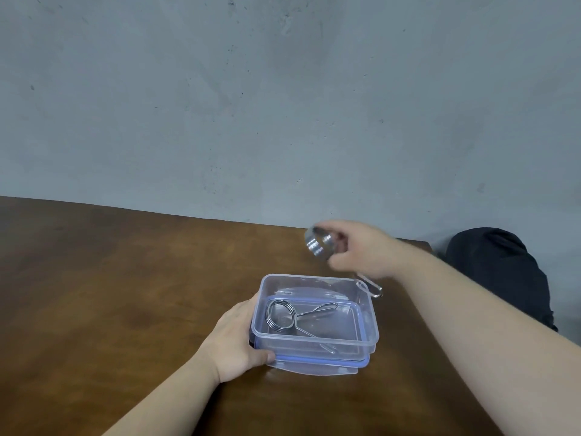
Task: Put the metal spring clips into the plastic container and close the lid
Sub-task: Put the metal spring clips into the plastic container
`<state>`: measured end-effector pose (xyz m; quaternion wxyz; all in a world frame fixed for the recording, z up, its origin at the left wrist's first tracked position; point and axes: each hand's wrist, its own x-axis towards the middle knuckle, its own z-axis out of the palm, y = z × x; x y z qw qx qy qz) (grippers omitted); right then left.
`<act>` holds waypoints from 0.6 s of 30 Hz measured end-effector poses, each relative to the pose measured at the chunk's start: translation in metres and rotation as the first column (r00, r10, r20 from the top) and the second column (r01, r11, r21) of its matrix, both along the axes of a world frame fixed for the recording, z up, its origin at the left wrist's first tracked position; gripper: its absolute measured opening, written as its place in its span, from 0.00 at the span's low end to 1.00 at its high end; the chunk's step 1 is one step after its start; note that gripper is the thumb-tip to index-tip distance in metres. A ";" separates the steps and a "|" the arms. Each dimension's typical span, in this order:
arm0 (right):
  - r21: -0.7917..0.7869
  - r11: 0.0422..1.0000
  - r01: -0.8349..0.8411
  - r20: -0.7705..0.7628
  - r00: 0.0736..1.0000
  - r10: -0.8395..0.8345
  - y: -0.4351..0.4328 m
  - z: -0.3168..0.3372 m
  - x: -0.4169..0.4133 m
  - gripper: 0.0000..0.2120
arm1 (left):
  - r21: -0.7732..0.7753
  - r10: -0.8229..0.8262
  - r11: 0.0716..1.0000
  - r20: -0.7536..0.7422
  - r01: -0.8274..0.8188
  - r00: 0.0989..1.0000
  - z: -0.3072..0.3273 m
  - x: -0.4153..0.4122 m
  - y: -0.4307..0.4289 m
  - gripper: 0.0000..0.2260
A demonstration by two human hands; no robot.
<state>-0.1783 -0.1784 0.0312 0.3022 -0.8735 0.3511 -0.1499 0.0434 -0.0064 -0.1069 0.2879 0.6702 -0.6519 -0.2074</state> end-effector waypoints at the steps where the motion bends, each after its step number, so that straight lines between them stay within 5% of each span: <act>1: -0.025 0.998 -0.062 -0.069 0.996 0.060 0.013 0.000 0.007 0.27 | -0.003 0.000 1.000 -0.002 0.000 1.000 0.001 -0.001 0.000 0.40; 6: -0.106 0.962 -0.252 -0.327 0.922 0.206 0.041 -0.035 0.031 0.26 | -0.006 0.003 1.000 -0.003 -0.003 1.000 0.001 -0.001 0.001 0.40; 18: -0.204 0.942 -0.268 -0.445 0.882 0.155 0.041 -0.081 0.026 0.27 | -0.041 0.004 0.999 0.004 -0.004 1.000 -0.005 0.003 -0.001 0.42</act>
